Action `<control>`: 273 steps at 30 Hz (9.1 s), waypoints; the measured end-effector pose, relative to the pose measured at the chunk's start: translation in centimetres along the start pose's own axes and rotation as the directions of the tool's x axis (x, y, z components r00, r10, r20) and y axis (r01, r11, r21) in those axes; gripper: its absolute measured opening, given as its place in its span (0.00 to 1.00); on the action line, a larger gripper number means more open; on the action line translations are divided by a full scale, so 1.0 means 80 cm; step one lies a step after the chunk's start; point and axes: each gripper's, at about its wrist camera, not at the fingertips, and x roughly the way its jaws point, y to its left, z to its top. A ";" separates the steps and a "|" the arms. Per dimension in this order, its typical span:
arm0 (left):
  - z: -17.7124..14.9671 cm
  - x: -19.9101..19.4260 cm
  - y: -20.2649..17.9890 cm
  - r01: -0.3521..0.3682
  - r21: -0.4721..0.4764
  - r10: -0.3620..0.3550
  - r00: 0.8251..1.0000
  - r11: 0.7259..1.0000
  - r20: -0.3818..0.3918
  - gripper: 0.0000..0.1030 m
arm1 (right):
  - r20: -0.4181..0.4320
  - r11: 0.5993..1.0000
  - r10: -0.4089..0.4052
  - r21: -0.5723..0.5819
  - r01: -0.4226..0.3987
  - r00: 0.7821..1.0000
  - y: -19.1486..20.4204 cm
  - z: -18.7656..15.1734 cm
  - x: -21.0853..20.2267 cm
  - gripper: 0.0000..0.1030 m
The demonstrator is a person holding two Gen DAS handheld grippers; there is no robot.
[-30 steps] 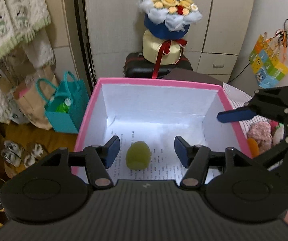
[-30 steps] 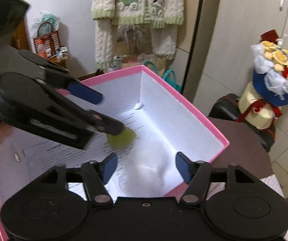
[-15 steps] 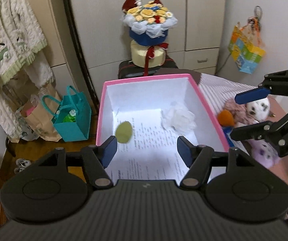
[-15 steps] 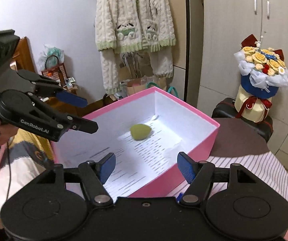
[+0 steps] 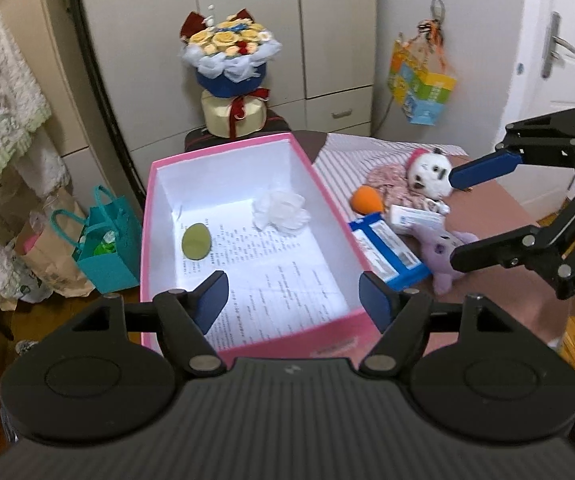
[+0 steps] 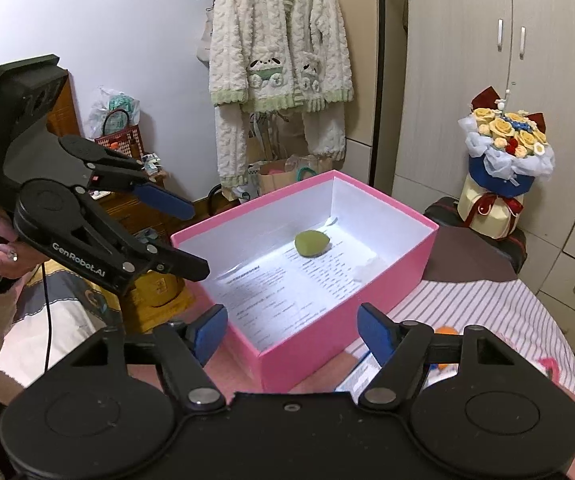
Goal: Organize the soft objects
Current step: 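Move the left tool back toward the lavender plush on the bed, then grasp the lavender plush with the left tool, then carry the lavender plush with the left tool over the box and release it, then withdraw both tools from the box back toward the bed, then grasp the orange sponge with the left tool while the right tool grasps the white box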
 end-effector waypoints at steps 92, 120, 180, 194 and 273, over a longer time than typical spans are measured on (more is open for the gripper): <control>-0.033 0.235 -0.220 0.146 -0.109 -0.149 0.989 0.983 -0.018 0.43 | 0.065 0.850 -0.409 0.390 0.354 0.910 -0.079 -0.246 0.089 0.94; -0.054 0.121 -0.203 0.245 -0.149 -0.261 0.960 0.958 -0.100 0.43 | -0.064 0.910 -0.307 0.272 0.312 0.950 -0.001 -0.212 0.015 0.85; 0.030 0.199 0.130 -0.032 -0.533 -0.042 0.991 0.845 -0.127 0.50 | -0.040 0.987 -0.029 -0.160 0.022 0.999 -0.065 0.052 0.248 0.82; 0.012 0.094 0.080 -0.044 -0.243 0.041 0.999 0.969 -0.019 0.53 | 0.033 0.981 -0.021 -0.191 0.027 0.999 -0.020 0.024 0.155 0.82; 0.062 0.314 -0.130 -0.080 -0.255 0.072 0.997 0.964 -0.038 0.38 | -0.003 0.999 -0.006 -0.040 0.006 1.000 -0.215 -0.152 0.119 0.43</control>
